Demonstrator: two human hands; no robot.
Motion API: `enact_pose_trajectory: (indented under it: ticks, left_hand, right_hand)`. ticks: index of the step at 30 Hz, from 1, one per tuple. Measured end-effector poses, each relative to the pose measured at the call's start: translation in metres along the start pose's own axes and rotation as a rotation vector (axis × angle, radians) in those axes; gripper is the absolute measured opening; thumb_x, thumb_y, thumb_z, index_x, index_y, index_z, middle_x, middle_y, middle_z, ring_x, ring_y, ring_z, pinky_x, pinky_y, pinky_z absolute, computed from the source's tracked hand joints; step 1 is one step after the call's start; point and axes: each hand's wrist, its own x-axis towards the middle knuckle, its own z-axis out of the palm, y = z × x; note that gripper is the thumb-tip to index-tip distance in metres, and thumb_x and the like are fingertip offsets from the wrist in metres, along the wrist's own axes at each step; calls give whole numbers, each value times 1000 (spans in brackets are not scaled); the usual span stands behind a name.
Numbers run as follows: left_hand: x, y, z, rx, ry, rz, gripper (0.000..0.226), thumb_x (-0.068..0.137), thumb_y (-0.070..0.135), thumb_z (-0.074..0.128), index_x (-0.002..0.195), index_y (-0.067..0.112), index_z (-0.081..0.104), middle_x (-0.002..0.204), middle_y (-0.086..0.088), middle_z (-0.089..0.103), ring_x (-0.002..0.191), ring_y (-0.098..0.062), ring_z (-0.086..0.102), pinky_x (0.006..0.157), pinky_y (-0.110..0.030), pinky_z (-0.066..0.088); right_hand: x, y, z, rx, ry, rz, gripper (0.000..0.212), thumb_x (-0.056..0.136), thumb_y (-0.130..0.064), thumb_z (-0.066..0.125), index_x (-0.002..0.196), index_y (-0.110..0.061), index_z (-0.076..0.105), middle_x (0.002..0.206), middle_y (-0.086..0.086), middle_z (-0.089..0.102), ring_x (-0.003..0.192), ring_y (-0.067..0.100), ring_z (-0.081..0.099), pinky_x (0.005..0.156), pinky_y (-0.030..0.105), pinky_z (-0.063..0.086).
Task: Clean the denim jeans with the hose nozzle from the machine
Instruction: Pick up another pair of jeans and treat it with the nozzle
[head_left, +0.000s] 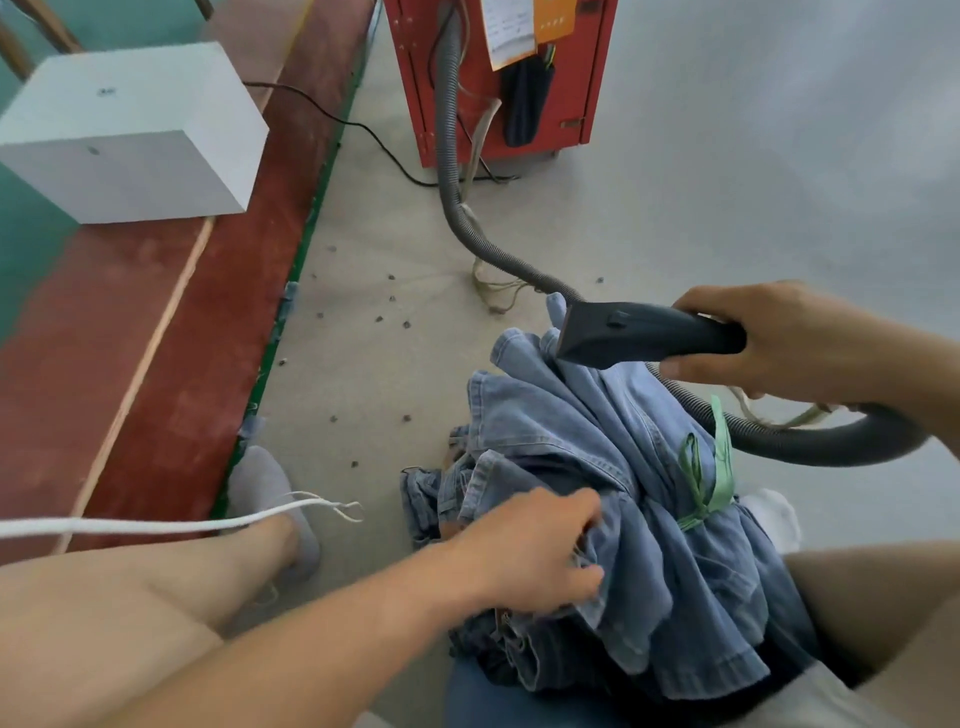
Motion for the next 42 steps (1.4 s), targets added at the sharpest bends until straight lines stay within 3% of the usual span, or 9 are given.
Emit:
enact_pose_trajectory:
  ticks: [5, 8, 11, 15, 21, 25, 30, 38, 42]
  left_hand:
    - [7, 18, 57, 41, -280, 55, 34, 98, 8, 55, 127, 7, 39, 99, -32, 60, 86, -48, 59, 67, -43, 39]
    - [7, 11, 52, 128, -515, 60, 70, 101, 8, 56, 156, 1, 14, 122, -35, 59, 111, -42, 57, 94, -44, 40]
    - [14, 3, 23, 117, -743, 1, 49, 106, 24, 46, 150, 5, 39, 137, -24, 58, 115, -33, 56, 94, -36, 38]
    - [18, -29, -39, 128, -202, -399, 46, 101, 42, 41, 99, 8, 72, 99, -10, 76, 84, -24, 69, 74, -33, 52]
    - [3, -80, -24, -322, -185, -653, 65, 86, 70, 67, 126, 19, 64, 132, -1, 65, 112, -18, 63, 98, -40, 53]
    - [30, -82, -20, -54, 268, -672, 69, 84, 67, 59, 136, 23, 53, 139, -2, 50, 132, -28, 45, 111, -45, 40]
    - [61, -68, -41, -1249, 316, -904, 79, 78, 69, 72, 129, 11, 56, 128, -8, 64, 116, -34, 65, 85, -44, 60]
    - [72, -48, -60, -1535, 653, -522, 36, 88, 3, 75, 122, 11, 67, 101, -15, 78, 86, -31, 77, 66, -38, 62]
    - [34, -13, -58, -1691, 386, -65, 56, 85, -2, 72, 138, 6, 60, 133, -21, 67, 120, -38, 67, 94, -46, 58]
  right_hand:
    - [5, 2, 4, 9, -134, 9, 26, 79, -68, 68, 98, -55, 56, 74, -21, 69, 53, 3, 66, 55, 22, 47]
    - [6, 7, 17, -63, -199, -19, 33, 79, -72, 67, 103, -51, 58, 78, -25, 68, 66, -1, 65, 59, 22, 45]
    - [6, 13, 25, -100, -228, -21, 36, 80, -73, 66, 107, -52, 56, 81, -29, 66, 72, -4, 63, 57, 19, 42]
    - [6, 16, 23, -82, -187, -38, 36, 78, -77, 61, 106, -56, 53, 77, -26, 67, 69, -2, 64, 57, 23, 43]
    - [11, 9, 14, -78, -118, -24, 35, 80, -71, 64, 105, -49, 56, 77, -24, 66, 68, 1, 63, 57, 25, 45]
    - [10, 6, 12, -76, -46, 21, 29, 83, -67, 66, 101, -47, 56, 77, -30, 64, 72, -5, 61, 60, 29, 46]
    - [11, 6, 3, -22, 128, 102, 23, 87, -60, 70, 98, -45, 56, 64, -7, 65, 59, 2, 64, 44, 24, 46]
    - [2, 17, -7, 10, 127, 142, 22, 87, -61, 68, 98, -46, 57, 65, -11, 66, 57, 2, 65, 47, 21, 46]
    - [-9, 21, -19, 98, 70, 91, 18, 84, -63, 69, 95, -59, 55, 65, -20, 67, 51, 2, 64, 44, 13, 45]
